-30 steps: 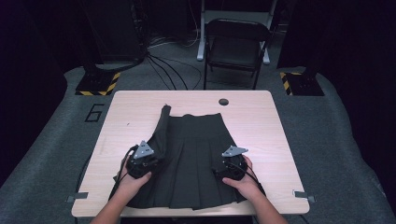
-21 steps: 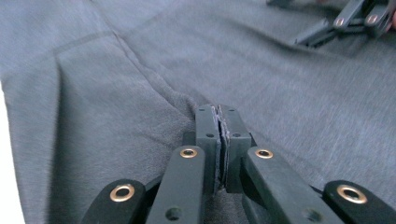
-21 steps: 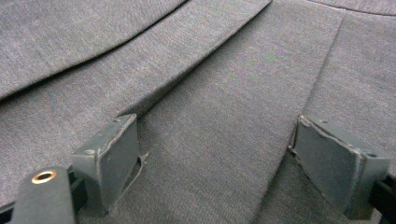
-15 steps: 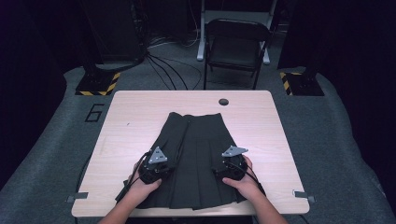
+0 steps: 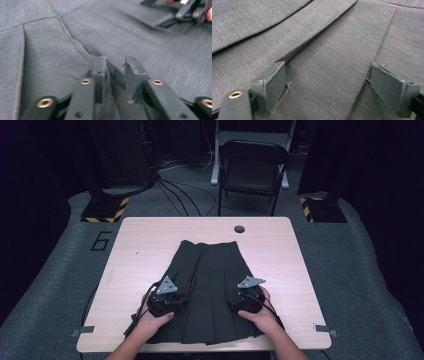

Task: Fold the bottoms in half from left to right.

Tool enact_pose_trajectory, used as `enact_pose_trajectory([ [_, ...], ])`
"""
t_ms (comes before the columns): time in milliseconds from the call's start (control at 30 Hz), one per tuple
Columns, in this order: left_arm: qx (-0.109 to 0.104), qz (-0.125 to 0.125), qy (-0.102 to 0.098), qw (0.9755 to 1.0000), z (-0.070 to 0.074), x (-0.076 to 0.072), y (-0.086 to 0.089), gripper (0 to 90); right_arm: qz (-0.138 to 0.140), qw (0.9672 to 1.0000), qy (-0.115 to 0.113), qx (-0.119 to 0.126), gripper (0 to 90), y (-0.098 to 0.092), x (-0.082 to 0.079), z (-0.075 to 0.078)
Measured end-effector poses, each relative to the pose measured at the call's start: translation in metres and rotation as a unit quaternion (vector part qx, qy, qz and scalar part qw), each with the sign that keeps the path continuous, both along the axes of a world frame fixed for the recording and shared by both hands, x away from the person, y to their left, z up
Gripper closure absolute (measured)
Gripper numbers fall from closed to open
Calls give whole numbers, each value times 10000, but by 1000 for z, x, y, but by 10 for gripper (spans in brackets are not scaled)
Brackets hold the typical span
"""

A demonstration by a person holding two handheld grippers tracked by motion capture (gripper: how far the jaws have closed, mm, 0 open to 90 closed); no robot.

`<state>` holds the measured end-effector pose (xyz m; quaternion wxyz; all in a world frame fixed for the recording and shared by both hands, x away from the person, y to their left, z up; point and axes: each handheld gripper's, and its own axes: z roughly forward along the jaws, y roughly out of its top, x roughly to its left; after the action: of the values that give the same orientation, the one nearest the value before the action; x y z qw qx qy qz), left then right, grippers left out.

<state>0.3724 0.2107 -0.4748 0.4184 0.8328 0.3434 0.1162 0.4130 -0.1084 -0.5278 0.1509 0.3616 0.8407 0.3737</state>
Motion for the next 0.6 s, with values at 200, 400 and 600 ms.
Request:
enact_pose_trajectory([
  [200,-110,477,282,9984,5,4,9,494,-2,10000,0,1,141,0,0,0],
  [400,-489,704,197,9961,23,5,32,388,-1,10000,-1,-2,141,0,0,0],
  [600,-767,977,113,9922,36,0,57,348,-1,10000,1,-2,141,0,0,0],
])
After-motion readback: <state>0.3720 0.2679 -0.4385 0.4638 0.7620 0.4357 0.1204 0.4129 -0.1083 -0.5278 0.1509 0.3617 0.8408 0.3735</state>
